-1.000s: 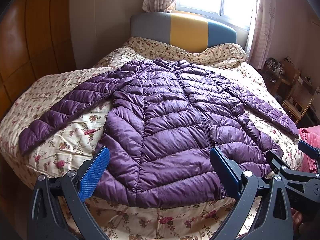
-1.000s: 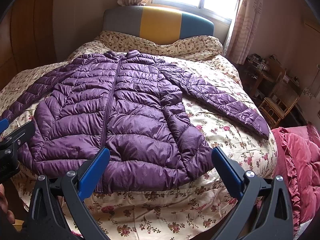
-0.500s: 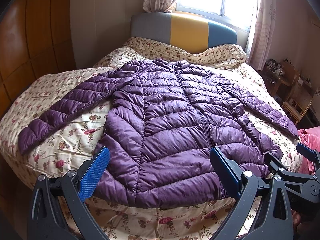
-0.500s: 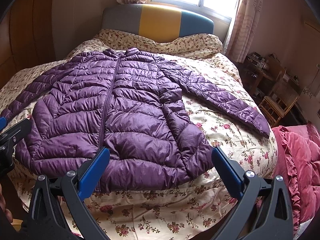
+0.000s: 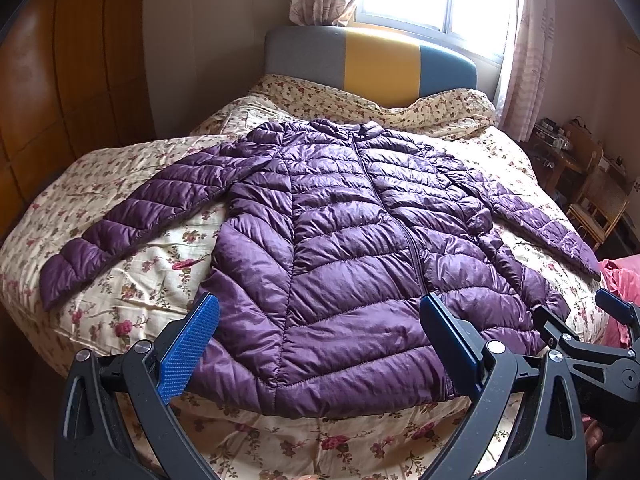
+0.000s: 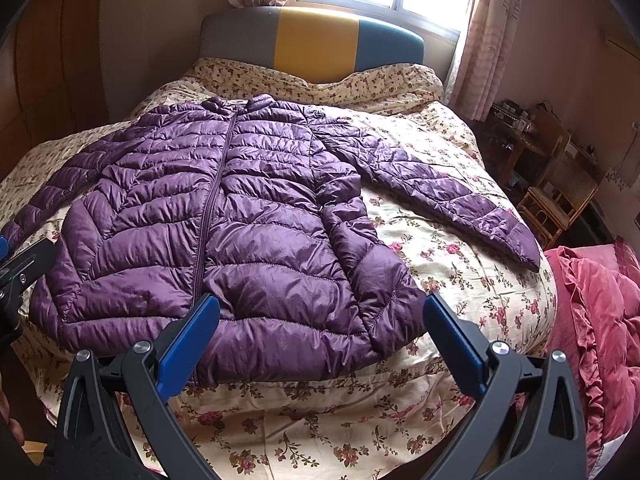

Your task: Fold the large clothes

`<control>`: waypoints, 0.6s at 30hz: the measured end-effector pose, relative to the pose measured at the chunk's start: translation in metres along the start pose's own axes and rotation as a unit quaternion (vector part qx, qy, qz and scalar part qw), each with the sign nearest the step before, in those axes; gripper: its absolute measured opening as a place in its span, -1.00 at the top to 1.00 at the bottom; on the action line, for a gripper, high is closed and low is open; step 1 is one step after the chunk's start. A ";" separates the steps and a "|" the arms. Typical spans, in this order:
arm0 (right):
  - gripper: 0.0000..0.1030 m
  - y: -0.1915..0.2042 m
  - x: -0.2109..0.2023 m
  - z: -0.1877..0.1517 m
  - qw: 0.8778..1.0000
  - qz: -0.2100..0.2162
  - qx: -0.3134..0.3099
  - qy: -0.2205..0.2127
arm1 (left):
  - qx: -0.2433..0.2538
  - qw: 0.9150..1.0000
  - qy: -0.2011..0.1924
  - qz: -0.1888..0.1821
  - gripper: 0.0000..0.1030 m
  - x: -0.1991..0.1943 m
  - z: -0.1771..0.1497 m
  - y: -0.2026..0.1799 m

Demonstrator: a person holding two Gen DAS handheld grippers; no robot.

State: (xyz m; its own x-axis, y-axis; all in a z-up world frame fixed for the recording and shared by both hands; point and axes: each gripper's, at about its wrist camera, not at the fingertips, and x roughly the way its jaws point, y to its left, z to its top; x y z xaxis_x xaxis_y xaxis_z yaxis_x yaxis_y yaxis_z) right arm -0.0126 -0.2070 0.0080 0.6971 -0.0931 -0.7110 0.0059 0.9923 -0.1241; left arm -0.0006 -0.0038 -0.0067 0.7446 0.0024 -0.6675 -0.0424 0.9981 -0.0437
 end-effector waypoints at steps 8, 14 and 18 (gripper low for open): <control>-0.96 -0.005 0.005 0.001 1.000 0.000 0.010 0.006 | 0.002 1.000 -0.007 0.009 -0.93 -0.002 0.002 0.001; -0.96 -0.013 0.016 0.004 1.000 -0.001 0.021 0.018 | -0.001 1.000 -0.003 0.013 -0.93 0.004 0.004 0.004; -0.96 -0.023 0.026 0.006 0.999 -0.006 0.030 0.028 | 0.003 1.000 0.004 0.014 -0.93 0.011 0.006 0.003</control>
State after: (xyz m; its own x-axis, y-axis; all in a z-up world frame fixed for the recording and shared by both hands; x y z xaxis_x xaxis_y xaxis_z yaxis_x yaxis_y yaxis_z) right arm 0.0101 -0.2318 -0.0038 0.6548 -0.1074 -0.7481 0.0586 0.9941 -0.0914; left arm 0.0114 0.0000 -0.0097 0.7381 0.0301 -0.6740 -0.0599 0.9980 -0.0211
